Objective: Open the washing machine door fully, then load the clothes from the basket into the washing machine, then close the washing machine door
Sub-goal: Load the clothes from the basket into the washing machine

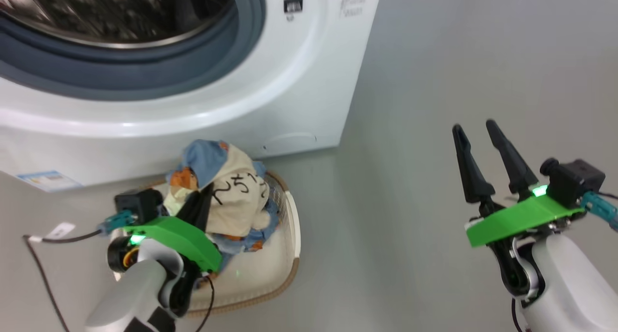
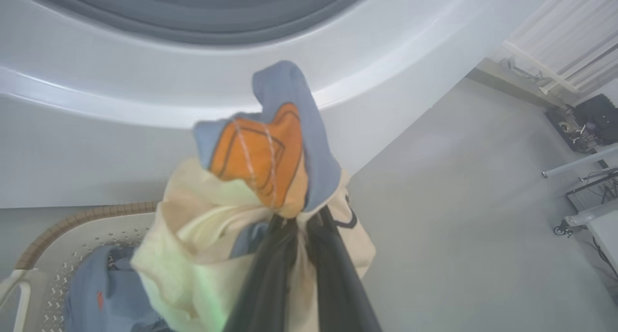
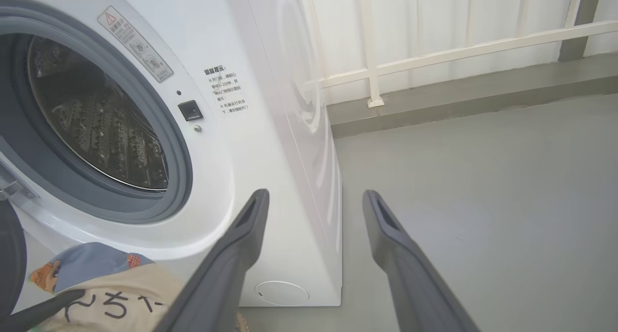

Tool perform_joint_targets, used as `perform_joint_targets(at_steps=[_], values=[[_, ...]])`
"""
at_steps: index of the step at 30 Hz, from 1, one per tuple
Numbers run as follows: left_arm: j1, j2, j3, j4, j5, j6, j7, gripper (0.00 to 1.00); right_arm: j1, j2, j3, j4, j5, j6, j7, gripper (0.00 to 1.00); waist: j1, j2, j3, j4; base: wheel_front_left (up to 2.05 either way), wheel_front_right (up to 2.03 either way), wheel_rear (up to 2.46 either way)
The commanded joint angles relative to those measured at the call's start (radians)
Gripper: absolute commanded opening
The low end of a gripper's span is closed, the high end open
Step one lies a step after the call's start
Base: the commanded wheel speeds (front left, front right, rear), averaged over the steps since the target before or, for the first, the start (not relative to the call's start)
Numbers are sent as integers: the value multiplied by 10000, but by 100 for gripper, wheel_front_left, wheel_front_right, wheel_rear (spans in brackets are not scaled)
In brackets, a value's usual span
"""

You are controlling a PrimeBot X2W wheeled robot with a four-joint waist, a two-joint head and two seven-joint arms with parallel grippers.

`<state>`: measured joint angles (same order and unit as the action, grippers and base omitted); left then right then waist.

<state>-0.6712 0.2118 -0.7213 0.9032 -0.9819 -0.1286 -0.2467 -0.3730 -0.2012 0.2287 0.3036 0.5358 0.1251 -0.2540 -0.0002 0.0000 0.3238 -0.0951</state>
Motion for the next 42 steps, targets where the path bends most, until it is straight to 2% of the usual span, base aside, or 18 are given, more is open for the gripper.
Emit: perform_joint_targets(at_steps=[1,13,21,26,34,42], values=[[122,374,530,-450,44,-16,-144,0,278,-132,120,-159,63,56,-78,100,2,0,-788,210,0,0,0],[1634,587,2677,-3737,1324,730,-149,0,1043,-354,39,-32,184,56,-78,100,2,0,-1909,393,0,0,0],[2596,642,3403,-5599,2306,1295,-150,0,1316,-499,-7,-49,237,56,-78,100,2,0,-2267,458,0,0,0],[2987,700,3492,-6030,2643,1616,-150,0,1424,-605,-34,-49,268,56,-78,100,2,0,-2457,466,0,0,0],[3014,737,3421,-6223,2799,1893,-99,0,1475,-650,-29,-91,266,56,-78,100,2,0,-2475,452,0,0,0],[2459,717,3437,-6059,2850,1945,-48,0,1325,-622,24,-179,226,56,-78,100,2,0,-2079,341,0,0,0]])
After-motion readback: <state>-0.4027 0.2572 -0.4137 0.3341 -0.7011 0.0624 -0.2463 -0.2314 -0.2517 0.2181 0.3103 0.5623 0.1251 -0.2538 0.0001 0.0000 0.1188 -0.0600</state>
